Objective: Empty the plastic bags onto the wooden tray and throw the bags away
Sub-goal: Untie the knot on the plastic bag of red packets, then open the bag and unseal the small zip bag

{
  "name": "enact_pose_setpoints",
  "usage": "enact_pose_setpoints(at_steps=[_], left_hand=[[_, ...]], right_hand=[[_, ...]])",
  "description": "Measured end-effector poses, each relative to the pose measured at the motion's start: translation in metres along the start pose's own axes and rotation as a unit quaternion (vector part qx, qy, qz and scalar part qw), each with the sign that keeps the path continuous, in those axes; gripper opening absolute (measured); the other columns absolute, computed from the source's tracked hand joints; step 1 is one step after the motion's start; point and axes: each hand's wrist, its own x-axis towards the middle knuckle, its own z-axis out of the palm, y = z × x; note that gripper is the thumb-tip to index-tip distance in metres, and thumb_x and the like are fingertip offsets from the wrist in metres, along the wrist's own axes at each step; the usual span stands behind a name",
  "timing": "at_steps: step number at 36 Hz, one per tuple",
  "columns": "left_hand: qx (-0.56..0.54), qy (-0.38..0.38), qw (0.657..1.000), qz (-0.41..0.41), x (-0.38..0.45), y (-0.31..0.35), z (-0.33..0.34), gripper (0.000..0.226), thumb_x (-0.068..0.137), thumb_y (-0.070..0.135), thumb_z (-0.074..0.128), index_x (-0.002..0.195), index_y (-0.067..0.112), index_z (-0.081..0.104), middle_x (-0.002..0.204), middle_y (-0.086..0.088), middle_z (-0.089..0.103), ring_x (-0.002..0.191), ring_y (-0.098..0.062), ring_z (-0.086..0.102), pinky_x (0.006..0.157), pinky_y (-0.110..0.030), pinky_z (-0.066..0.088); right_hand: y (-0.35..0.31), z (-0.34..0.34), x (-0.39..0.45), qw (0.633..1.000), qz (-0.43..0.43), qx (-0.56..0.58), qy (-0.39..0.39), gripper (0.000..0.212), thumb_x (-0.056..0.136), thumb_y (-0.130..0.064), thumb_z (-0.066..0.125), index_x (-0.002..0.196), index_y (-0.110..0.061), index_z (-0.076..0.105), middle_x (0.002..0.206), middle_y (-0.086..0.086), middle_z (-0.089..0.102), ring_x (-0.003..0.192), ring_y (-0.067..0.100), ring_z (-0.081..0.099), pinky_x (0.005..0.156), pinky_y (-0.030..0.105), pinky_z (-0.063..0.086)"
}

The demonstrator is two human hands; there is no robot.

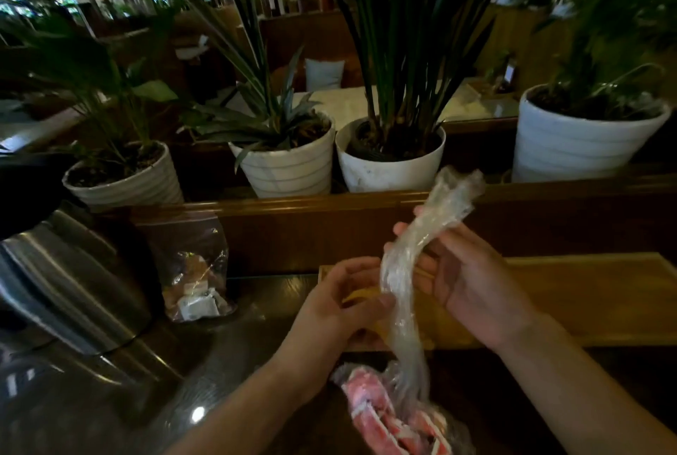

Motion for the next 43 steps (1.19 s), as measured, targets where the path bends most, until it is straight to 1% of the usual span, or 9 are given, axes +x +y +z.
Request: enact_pose_setpoints(at_steps=[4, 11, 17, 22, 26, 31, 35, 38, 43], left_hand=[[0.08, -0.011, 0.997, -0.005, 0.009, 0.007, 0.003, 0.035, 0.08, 0.014, 0.075, 0.112, 0.024, 0.067, 0.115, -0.017, 0.067, 0.106, -0.036, 0.066, 0.094, -0.061, 0.049], [0.177, 0.021, 0.981, 0.073, 0.016, 0.016, 0.0, 0.032, 0.075, 0.03, 0.072, 0.103, 0.017, 0.069, 0.098, -0.014, 0.071, 0.074, -0.02, 0.062, 0.058, -0.027, 0.048], [0.224, 0.048, 0.965, 0.124, 0.027, 0.01, -0.003, 0.019, 0.084, 0.025, 0.07, 0.102, 0.019, 0.067, 0.085, -0.005, 0.071, 0.062, -0.014, 0.06, 0.05, -0.023, 0.047], [0.262, 0.072, 0.952, 0.14, 0.029, 0.006, -0.01, 0.018, 0.085, 0.023, 0.069, 0.102, 0.02, 0.07, 0.081, 0.003, 0.072, 0.058, -0.008, 0.06, 0.051, -0.021, 0.049], [0.28, 0.066, 0.946, 0.149, 0.027, 0.01, -0.016, 0.016, 0.084, 0.021, 0.069, 0.099, 0.018, 0.072, 0.08, 0.004, 0.073, 0.059, -0.005, 0.061, 0.052, -0.019, 0.049], [0.262, 0.051, 0.951, 0.158, 0.026, 0.014, -0.017, 0.019, 0.081, 0.022, 0.069, 0.096, 0.009, 0.072, 0.077, 0.002, 0.073, 0.064, -0.005, 0.065, 0.056, -0.015, 0.049], [0.196, 0.059, 0.968, 0.144, 0.026, 0.016, -0.026, 0.027, 0.079, 0.028, 0.067, 0.097, 0.008, 0.068, 0.094, -0.01, 0.072, 0.09, -0.03, 0.069, 0.078, -0.037, 0.056], [0.093, 0.04, 0.991, 0.087, 0.026, 0.015, -0.037, 0.022, 0.089, 0.021, 0.056, 0.103, 0.005, 0.063, 0.097, -0.009, 0.07, 0.096, -0.03, 0.068, 0.089, -0.045, 0.054], [0.051, 0.082, 0.991, 0.093, 0.025, 0.019, -0.051, 0.019, 0.097, 0.016, 0.048, 0.107, 0.002, 0.057, 0.097, -0.011, 0.067, 0.09, -0.03, 0.066, 0.081, -0.044, 0.055]], right_hand=[[-0.006, 0.012, 0.006, 0.994, -0.014, -0.107, 0.033, 0.029, 0.094, -0.02, 0.052, 0.117, -0.007, 0.064, 0.11, 0.019, 0.072, 0.102, 0.033, 0.069, 0.089, 0.053, 0.053], [-0.004, 0.003, -0.001, 0.957, 0.047, -0.287, 0.005, 0.06, 0.089, -0.064, 0.035, 0.118, -0.02, 0.065, 0.11, 0.008, 0.073, 0.104, 0.026, 0.069, 0.091, 0.048, 0.053], [0.0, 0.006, -0.006, 0.896, 0.031, -0.443, -0.023, 0.036, 0.079, -0.018, 0.076, 0.112, -0.027, 0.065, 0.101, -0.005, 0.075, 0.092, 0.012, 0.072, 0.084, 0.043, 0.058], [0.002, 0.0, -0.006, 0.89, 0.007, -0.455, 0.0, 0.022, 0.079, -0.016, 0.076, 0.101, -0.021, 0.072, 0.093, 0.002, 0.076, 0.085, 0.024, 0.071, 0.069, 0.035, 0.057], [0.002, -0.008, -0.006, 0.899, 0.01, -0.437, -0.002, 0.024, 0.073, -0.019, 0.08, 0.095, -0.015, 0.072, 0.09, 0.004, 0.075, 0.081, 0.016, 0.07, 0.069, 0.024, 0.055], [0.003, -0.017, -0.007, 0.927, 0.028, -0.373, -0.02, 0.026, 0.076, -0.025, 0.078, 0.095, -0.009, 0.068, 0.1, 0.016, 0.071, 0.097, 0.031, 0.067, 0.088, 0.045, 0.054], [0.006, -0.021, -0.006, 0.957, 0.017, -0.29, -0.006, 0.01, 0.079, -0.023, 0.072, 0.084, -0.017, 0.065, 0.091, 0.01, 0.07, 0.09, 0.028, 0.066, 0.089, 0.054, 0.05], [0.003, -0.026, -0.005, 0.953, -0.023, -0.299, 0.031, 0.009, 0.083, -0.02, 0.068, 0.088, -0.015, 0.063, 0.085, 0.008, 0.071, 0.083, 0.025, 0.068, 0.081, 0.05, 0.053], [-0.011, -0.039, -0.007, 0.953, -0.069, -0.291, 0.054, 0.024, 0.079, -0.012, 0.069, 0.101, -0.008, 0.062, 0.083, 0.009, 0.072, 0.078, 0.023, 0.069, 0.071, 0.036, 0.057]])
